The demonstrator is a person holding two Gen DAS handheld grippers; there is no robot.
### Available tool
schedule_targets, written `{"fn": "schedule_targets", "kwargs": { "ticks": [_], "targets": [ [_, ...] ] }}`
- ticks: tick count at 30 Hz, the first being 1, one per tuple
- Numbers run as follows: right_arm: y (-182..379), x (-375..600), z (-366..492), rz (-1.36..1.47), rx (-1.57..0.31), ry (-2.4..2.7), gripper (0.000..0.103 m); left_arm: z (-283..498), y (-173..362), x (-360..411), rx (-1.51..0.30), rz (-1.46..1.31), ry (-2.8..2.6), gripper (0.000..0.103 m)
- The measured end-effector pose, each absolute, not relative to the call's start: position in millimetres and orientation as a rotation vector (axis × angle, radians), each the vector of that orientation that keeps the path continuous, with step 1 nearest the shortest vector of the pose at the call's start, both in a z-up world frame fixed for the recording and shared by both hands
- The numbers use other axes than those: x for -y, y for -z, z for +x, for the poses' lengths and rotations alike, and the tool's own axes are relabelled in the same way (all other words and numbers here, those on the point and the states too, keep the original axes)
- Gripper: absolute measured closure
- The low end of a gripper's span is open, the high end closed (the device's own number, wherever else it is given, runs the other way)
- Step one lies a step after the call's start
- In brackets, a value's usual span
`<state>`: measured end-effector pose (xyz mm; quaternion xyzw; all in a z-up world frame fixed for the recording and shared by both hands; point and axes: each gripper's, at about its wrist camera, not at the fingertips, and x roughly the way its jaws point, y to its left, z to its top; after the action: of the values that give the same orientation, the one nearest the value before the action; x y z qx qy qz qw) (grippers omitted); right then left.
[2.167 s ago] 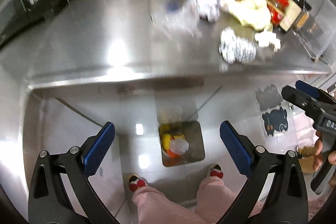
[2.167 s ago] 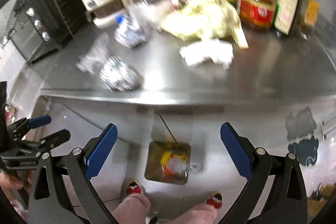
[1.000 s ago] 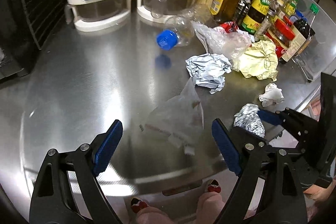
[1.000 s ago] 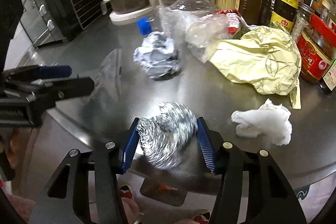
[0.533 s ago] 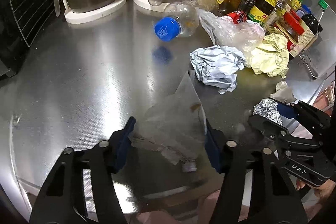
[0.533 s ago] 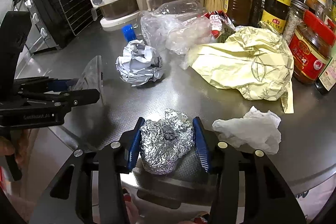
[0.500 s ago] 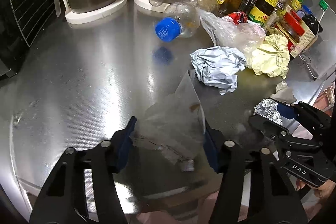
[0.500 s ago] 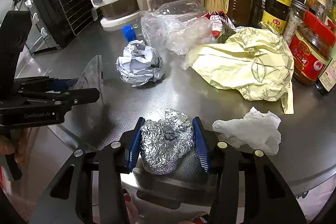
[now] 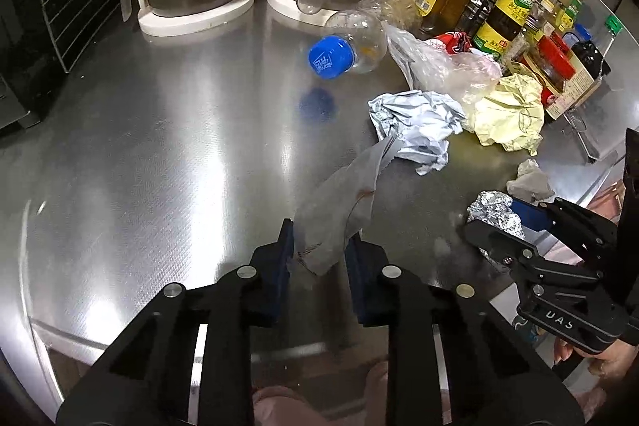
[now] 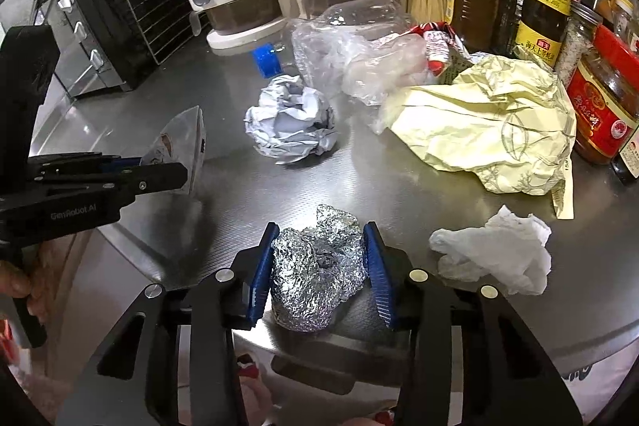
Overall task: Collect trash
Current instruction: 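Carry the foil ball and clear wrapper in both tools over the floor bin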
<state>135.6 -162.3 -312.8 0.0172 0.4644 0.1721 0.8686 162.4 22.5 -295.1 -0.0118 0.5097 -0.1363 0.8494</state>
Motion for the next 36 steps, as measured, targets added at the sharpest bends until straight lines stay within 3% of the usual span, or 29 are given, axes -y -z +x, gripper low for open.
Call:
{"fn": "schedule_targets", "kwargs": {
  "ticks": [24,36],
  "targets": [
    [283.7,165.0,71.7,0.080,-0.920,-0.402,0.059,77.4,260.7,-28.9,-1.017,-0.038,0.233,0.081],
    [287.8,173.5,25.7,0.100,-0.944,-0.404,0.059,24.3,269.3,-19.6,-1.048,-0.032,0.244,0.081]
  ]
}}
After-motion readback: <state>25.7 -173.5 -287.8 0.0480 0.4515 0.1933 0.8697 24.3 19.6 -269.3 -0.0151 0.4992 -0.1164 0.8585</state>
